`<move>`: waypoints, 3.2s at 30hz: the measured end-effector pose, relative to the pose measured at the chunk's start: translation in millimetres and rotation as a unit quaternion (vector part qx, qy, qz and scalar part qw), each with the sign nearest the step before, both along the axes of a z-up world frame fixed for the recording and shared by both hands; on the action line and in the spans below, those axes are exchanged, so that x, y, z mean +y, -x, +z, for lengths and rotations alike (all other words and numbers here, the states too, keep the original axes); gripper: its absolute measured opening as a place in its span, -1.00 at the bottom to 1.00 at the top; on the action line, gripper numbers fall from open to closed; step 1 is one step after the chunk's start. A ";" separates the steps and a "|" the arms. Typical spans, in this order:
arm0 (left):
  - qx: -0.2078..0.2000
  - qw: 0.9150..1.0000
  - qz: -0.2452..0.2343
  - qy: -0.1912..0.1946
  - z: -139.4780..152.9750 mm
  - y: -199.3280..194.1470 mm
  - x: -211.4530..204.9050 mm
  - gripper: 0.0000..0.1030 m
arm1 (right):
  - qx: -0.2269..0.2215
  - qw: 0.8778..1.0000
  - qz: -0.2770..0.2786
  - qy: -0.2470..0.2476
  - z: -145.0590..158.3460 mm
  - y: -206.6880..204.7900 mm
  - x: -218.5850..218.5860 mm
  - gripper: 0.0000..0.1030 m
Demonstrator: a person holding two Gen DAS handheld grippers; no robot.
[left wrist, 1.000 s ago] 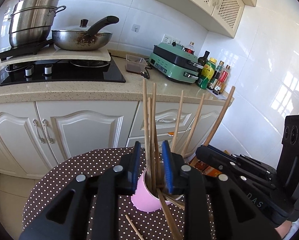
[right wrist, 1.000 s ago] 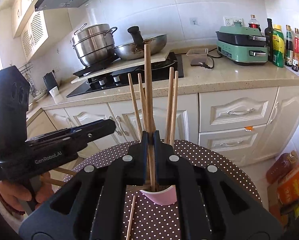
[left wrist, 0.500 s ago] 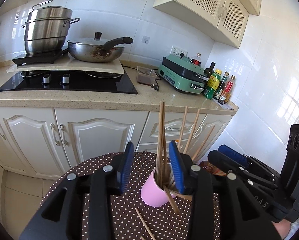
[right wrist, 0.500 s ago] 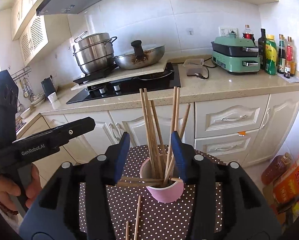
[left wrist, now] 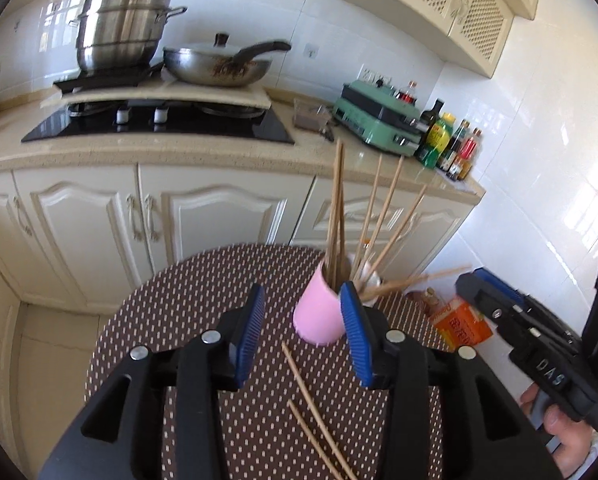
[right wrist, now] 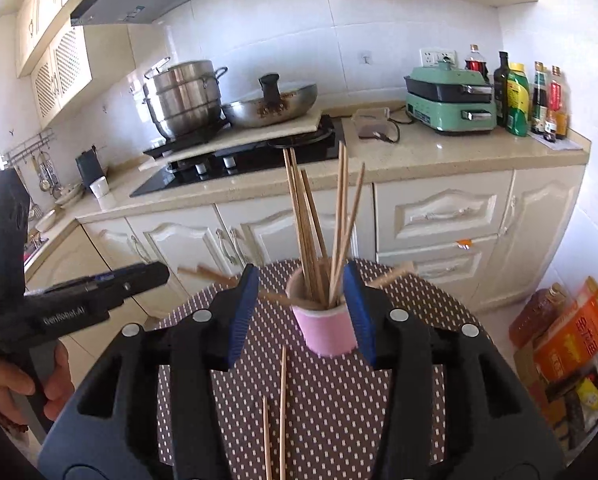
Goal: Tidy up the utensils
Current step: 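Move the left tool back to the chopstick pile while the right tool returns too, then close the left tool on a chopstick while the right tool grasps another chopstick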
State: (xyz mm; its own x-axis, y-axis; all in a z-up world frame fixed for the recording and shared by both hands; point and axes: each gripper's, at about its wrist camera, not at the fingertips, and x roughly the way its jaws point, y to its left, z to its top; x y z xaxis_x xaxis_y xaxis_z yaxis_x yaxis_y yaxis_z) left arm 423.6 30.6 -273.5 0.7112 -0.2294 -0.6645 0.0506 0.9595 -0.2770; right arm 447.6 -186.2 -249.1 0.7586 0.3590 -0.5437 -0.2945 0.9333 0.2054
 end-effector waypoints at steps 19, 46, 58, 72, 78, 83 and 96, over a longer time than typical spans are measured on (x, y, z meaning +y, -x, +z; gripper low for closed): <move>0.274 0.961 0.004 0.018 -145.1 12.6 -43.1 -0.24 | 0.155 0.987 0.002 0.047 -91.0 27.3 -11.5 -0.14; 0.290 0.945 0.005 -0.151 -183.8 -29.4 -134.0 -0.63 | 0.223 0.971 0.060 0.056 -130.0 -16.0 4.4 -0.15; 0.279 0.957 0.020 -0.072 -185.6 -51.6 -98.5 -0.90 | 0.267 0.958 0.089 0.057 -150.9 -27.6 20.8 -0.14; 0.290 0.956 0.015 -0.030 -201.2 -88.8 -38.7 -0.89 | 0.310 0.938 0.117 0.104 -173.7 -52.7 71.8 -0.16; 0.317 0.948 0.014 -0.030 -210.3 -96.8 -43.6 -0.89 | 0.322 0.932 0.118 0.122 -179.0 -62.0 85.7 -0.34; 0.318 0.947 0.012 -0.037 -204.7 -89.4 -33.1 -0.89 | 0.328 0.922 0.128 0.159 -179.7 -72.9 101.0 -0.52; 0.309 0.951 0.013 -0.031 -200.1 -84.8 -33.3 -0.89 | 0.359 0.899 0.140 0.207 -184.0 -89.5 132.1 -0.59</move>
